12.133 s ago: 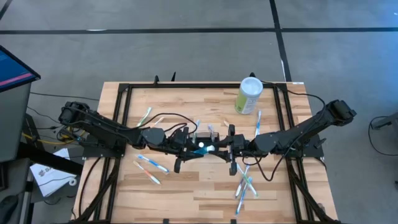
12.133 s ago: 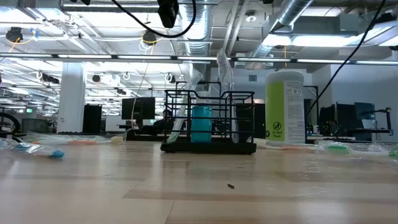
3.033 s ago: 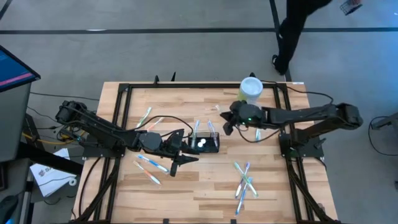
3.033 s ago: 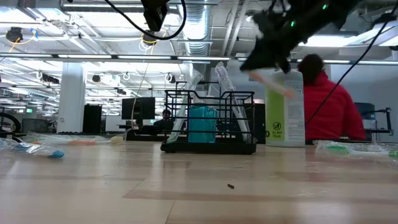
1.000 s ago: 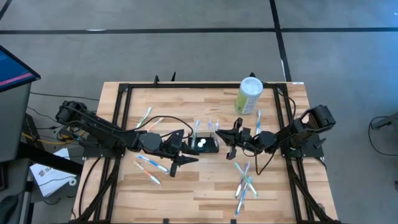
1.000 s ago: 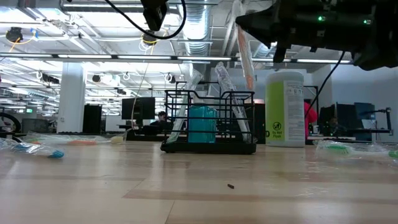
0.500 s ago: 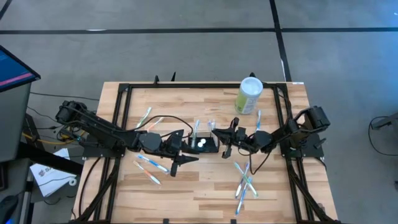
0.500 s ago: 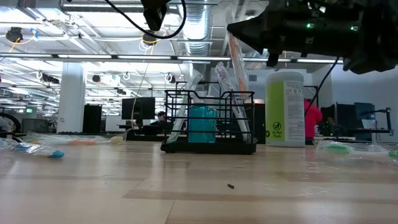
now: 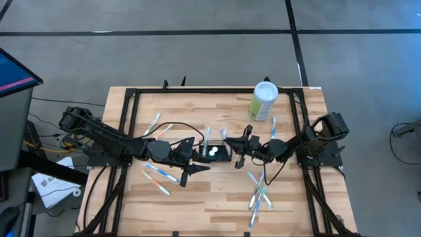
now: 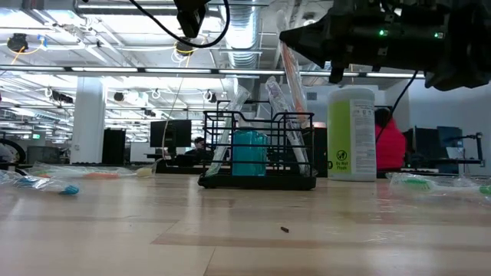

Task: Pick & Place toothbrushing station
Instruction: Put the top right orange toothbrush into the right compartment of the organizer

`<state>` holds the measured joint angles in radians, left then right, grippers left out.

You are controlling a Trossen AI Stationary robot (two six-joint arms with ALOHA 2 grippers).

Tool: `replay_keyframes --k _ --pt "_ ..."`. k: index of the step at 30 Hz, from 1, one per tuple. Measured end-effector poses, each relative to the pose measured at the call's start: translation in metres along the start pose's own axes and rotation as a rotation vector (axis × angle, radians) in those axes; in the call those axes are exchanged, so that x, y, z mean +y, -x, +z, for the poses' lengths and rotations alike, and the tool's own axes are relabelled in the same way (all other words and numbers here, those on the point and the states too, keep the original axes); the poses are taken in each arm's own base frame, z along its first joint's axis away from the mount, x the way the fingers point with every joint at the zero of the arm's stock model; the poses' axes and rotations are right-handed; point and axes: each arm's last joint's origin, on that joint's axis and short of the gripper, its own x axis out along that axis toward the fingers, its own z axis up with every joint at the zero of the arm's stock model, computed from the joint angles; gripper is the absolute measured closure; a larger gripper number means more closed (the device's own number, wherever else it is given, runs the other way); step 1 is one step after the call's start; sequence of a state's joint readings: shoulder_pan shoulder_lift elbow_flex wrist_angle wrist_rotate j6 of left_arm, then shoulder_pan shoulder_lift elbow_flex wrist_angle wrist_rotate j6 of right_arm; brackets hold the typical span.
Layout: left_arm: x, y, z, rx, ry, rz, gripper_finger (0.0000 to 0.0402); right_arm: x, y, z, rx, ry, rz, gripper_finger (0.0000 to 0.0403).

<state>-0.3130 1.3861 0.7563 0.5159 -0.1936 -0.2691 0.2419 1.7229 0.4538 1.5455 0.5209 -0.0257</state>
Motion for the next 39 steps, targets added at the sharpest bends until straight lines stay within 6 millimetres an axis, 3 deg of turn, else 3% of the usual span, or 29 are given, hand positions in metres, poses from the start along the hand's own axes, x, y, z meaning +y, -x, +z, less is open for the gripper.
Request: replay_keyframes --k 7,15,24,39 --pt "0.0 0.0 0.0 -0.001 0.001 0.0 0.0294 0.0 0.0 -0.001 0.006 -0.001 -0.001 0.0403" --pt "0.0 0.0 0.0 -0.001 0.001 -0.001 0.0294 0.002 -0.003 -0.035 0.095 -0.006 -0.002 0.0401" --pt "0.0 0.0 0.0 -0.001 0.001 -0.001 0.0294 0.001 -0.006 -0.035 0.082 -0.01 -0.011 0.0397" --pt "-0.002 0.0 -0.001 0.002 0.006 -0.006 0.0294 0.004 0.004 -0.041 0.13 0.02 -0.035 0.0348"
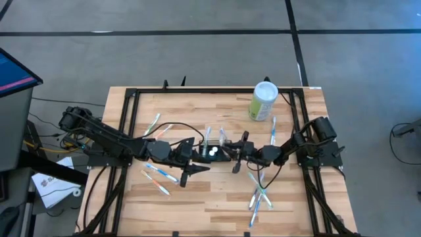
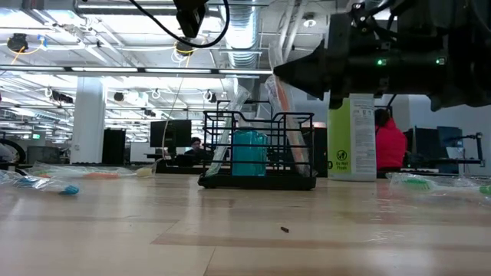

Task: Pick & Place toothbrushing station
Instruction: Put the top right orange toothbrush into the right compartment of the organizer, then put the top blue toothbrush into the left compartment of the organizer

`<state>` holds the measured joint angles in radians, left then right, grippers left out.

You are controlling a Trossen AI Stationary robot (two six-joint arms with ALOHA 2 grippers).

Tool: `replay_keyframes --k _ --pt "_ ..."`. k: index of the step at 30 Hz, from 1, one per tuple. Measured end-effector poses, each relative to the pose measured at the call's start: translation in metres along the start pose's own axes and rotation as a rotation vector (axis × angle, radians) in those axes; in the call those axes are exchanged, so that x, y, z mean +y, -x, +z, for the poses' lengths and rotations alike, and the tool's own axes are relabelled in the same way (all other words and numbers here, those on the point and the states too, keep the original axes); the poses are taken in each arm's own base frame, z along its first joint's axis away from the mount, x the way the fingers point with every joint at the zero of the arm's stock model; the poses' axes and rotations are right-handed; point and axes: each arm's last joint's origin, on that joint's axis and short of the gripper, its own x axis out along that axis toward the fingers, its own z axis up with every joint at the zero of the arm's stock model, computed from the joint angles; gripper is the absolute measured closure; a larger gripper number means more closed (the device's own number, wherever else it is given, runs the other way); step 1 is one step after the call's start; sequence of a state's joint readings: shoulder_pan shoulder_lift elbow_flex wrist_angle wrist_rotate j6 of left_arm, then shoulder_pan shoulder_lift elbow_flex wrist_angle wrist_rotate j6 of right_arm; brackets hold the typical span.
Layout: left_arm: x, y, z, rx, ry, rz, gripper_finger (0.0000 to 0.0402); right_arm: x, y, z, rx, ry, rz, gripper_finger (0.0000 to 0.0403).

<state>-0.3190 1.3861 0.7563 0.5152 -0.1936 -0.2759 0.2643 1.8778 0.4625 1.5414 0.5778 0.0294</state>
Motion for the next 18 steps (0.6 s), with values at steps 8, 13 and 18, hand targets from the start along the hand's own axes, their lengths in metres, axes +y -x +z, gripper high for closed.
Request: replay_keyframes --k 8,13,18 --pt "-0.001 0.0 -0.001 0.004 0.013 -0.003 0.0294 0.003 0.013 -0.007 0.042 0.013 -0.053 0.0349" --pt "-0.003 0.001 -0.001 0.009 0.013 -0.007 0.0294 0.001 0.029 -0.011 0.053 -0.024 -0.067 0.0349" --pt "-0.002 0.0 -0.001 0.007 0.012 -0.004 0.0294 0.005 0.033 -0.003 0.027 -0.006 -0.083 0.0349"
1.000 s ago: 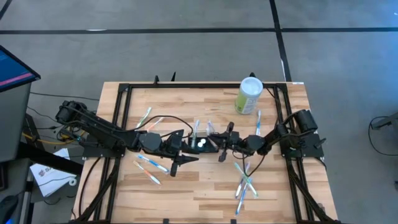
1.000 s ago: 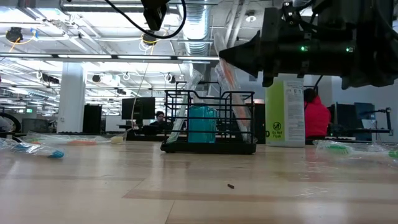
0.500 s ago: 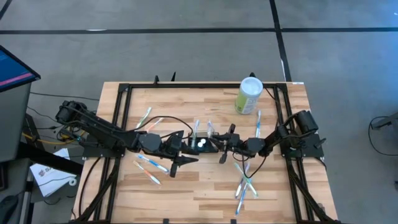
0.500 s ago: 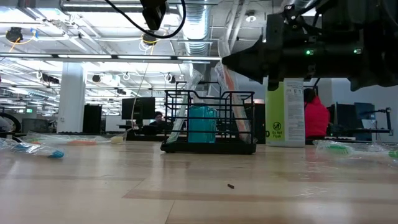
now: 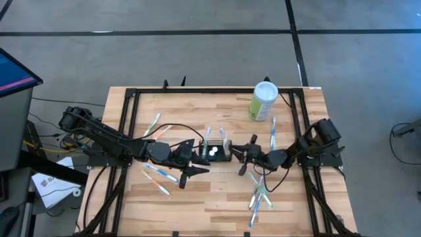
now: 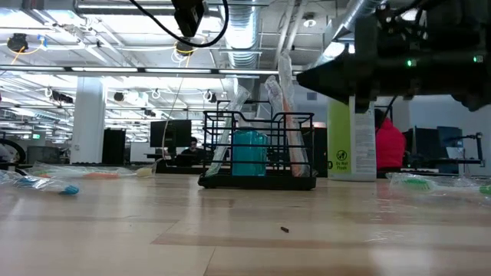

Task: Pick & Place toothbrushing station
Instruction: Put the top blue toothbrush into the left compartment of the organizer

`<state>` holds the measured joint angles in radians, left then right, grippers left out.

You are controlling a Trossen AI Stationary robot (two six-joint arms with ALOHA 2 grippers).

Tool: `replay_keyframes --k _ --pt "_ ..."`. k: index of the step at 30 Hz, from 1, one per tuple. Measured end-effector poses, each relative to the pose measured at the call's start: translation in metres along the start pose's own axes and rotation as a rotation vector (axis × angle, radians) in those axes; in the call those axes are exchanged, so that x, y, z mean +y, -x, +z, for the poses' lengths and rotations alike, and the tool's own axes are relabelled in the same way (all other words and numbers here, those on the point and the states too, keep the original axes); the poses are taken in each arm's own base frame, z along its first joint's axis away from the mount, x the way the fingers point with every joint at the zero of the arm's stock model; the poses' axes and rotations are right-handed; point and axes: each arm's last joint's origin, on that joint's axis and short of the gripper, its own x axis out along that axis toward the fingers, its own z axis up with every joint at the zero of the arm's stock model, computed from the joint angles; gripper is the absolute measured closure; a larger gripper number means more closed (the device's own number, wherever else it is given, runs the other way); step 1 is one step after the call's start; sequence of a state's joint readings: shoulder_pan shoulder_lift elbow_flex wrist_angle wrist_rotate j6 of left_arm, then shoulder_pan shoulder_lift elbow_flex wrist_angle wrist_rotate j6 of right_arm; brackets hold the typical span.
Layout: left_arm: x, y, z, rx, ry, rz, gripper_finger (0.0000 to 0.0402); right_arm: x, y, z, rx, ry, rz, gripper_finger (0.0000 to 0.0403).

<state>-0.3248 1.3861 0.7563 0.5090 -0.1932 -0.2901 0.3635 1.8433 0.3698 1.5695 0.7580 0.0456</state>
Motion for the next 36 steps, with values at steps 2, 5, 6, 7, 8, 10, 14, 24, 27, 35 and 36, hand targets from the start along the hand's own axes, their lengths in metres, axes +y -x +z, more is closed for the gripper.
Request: replay_keyframes --k 2,5,6,7,8,10,14,24,27,35,36 --pt "0.0 0.0 0.0 0.0 0.0 0.001 0.0294 -0.001 0.001 0.003 -0.004 0.011 -0.029 0.0349" --pt "0.0 0.0 0.0 0.001 -0.001 -0.001 0.0294 -0.001 0.001 0.014 -0.028 -0.009 -0.056 0.0349" --pt "-0.001 0.0 0.0 0.001 -0.002 -0.001 0.0294 -0.002 0.002 0.016 -0.025 -0.007 -0.059 0.0349" --pt "-0.001 0.0 0.0 0.001 -0.002 -0.001 0.0294 -0.002 0.002 0.02 -0.026 -0.02 -0.061 0.0349" --pt "-0.001 0.0 0.0 0.001 -0.002 -0.002 0.0294 -0.002 0.002 0.024 -0.024 -0.036 -0.071 0.0349" --pt "-0.001 0.0 0.0 0.001 -0.002 -0.001 0.0294 -0.004 0.004 0.029 0.004 -0.052 -0.1 0.0349" --pt "0.0 0.0 -0.001 0.005 -0.003 0.0 0.0294 -0.01 0.01 0.04 0.11 -0.104 -0.129 0.0349" --pt "0.0 0.0 -0.001 0.007 -0.003 0.001 0.0294 -0.04 0.042 0.049 0.388 -0.267 -0.258 0.0349" --pt "0.0 0.0 -0.001 0.007 -0.003 0.001 0.0294 -0.048 0.049 0.051 0.446 -0.317 -0.28 0.0349" --pt "0.0 0.0 -0.001 0.008 -0.003 0.002 0.0294 -0.076 0.058 0.055 0.616 -0.423 -0.346 0.0349" --pt "0.0 0.0 -0.001 0.007 -0.003 0.001 0.0294 -0.08 0.059 0.055 0.64 -0.434 -0.362 0.0349"
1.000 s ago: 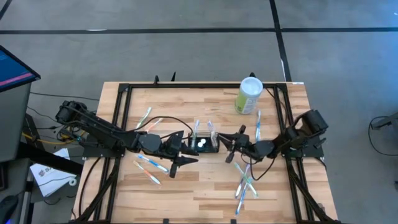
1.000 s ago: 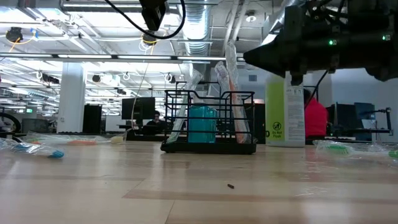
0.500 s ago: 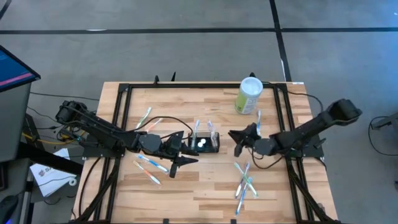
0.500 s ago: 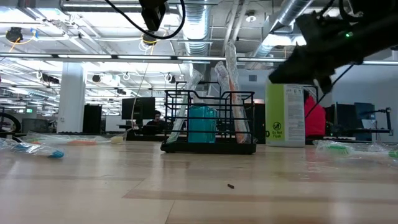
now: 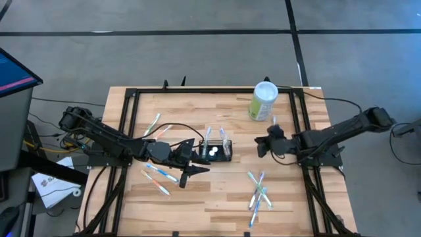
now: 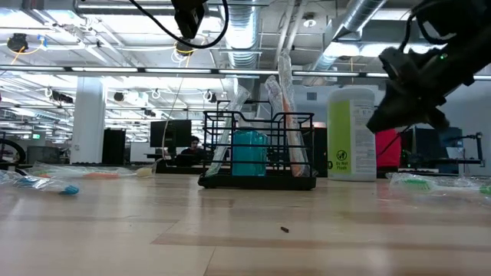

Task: Pick & Place toothbrushing station
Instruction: Put the top blue toothbrush into the left compartment of the organizer

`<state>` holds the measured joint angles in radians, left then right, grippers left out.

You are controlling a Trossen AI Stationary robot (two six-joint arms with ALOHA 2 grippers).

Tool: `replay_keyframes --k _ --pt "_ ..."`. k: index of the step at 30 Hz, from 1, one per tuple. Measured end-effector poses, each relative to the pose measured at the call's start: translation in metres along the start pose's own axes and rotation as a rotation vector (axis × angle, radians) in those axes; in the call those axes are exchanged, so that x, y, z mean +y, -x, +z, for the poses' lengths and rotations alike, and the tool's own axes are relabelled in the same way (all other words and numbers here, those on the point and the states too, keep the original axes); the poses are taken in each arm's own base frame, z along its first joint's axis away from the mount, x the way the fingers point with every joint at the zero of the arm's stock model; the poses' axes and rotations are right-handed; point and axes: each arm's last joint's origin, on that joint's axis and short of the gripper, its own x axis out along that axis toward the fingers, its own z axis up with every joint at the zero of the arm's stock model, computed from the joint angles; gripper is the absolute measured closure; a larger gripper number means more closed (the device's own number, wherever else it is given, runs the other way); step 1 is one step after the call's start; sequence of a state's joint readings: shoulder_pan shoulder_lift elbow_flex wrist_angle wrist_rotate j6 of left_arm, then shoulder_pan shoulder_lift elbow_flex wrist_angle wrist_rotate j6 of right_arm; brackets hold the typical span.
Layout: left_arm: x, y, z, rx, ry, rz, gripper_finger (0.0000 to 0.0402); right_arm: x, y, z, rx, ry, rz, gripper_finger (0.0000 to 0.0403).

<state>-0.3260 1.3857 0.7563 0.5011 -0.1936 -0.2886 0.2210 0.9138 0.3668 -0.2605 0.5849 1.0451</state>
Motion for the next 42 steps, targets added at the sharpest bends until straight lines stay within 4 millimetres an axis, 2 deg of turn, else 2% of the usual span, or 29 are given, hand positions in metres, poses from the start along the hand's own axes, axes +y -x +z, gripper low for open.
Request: replay_keyframes --k 7,16,23,28,37,42 --pt "0.0 0.0 0.0 0.0 0.0 0.0 0.0294 -0.021 -0.003 0.008 0.151 -0.066 -0.095 0.0349" --pt "0.0 0.0 0.0 0.001 -0.002 0.0 0.0294 -0.028 0.007 0.036 0.258 -0.108 -0.346 0.0349" --pt "0.0 0.0 0.0 0.004 -0.004 0.001 0.0294 -0.042 -0.006 0.044 0.339 -0.12 -0.464 0.0342" --pt "0.0 0.0 0.0 0.004 -0.005 0.001 0.0294 -0.051 -0.016 0.048 0.396 -0.126 -0.501 0.0319" --pt "0.0 0.0 0.0 0.004 0.005 0.001 0.0294 -0.067 -0.023 0.06 0.365 -0.189 -0.55 0.0246" --pt "0.0 0.0 0.0 0.004 0.006 0.001 0.0294 -0.07 -0.033 0.059 0.406 -0.2 -0.57 0.0238"
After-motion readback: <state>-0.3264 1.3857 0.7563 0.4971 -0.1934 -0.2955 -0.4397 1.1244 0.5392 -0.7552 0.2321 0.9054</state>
